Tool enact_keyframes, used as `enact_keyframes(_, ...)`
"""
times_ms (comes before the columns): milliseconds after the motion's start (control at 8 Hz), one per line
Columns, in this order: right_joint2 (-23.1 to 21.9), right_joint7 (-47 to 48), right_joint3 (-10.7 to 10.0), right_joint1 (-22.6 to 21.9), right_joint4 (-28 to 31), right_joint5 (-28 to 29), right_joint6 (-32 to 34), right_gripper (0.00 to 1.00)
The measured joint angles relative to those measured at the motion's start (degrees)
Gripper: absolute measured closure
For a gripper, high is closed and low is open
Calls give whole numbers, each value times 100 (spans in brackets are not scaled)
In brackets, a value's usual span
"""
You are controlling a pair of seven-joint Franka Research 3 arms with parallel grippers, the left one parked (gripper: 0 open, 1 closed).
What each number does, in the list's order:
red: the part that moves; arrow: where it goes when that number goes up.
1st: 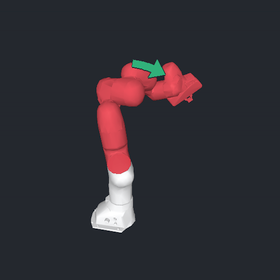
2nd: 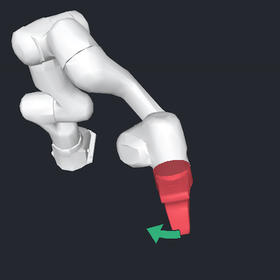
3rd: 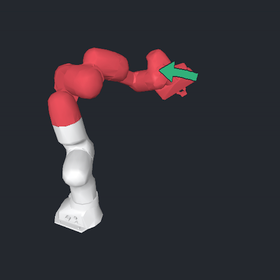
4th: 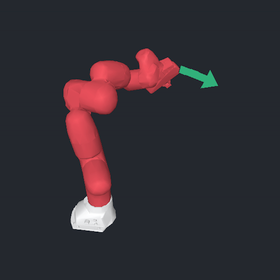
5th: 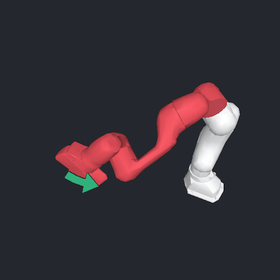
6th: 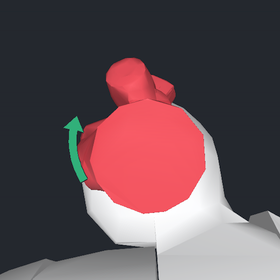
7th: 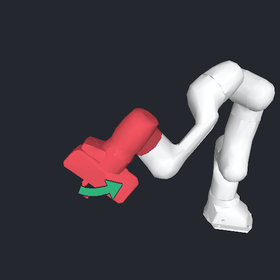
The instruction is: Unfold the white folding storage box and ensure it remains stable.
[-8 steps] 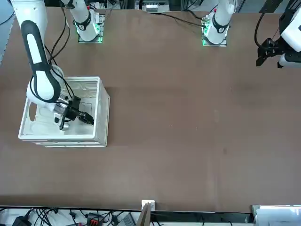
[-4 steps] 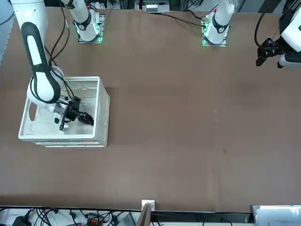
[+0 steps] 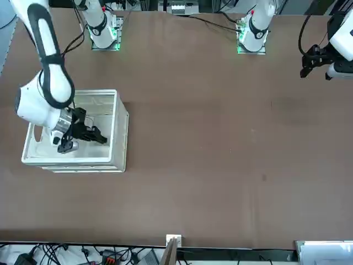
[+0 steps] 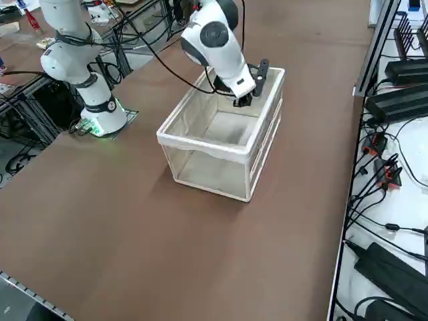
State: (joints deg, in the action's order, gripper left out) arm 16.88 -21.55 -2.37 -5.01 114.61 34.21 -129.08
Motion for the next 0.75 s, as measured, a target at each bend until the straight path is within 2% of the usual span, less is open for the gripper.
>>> enact_keyframes(500,-66,1492,-175,6,-175,-3365,510,99)
enact_keyframes(750,88,2020,-201,9,-185,-4709,554,99)
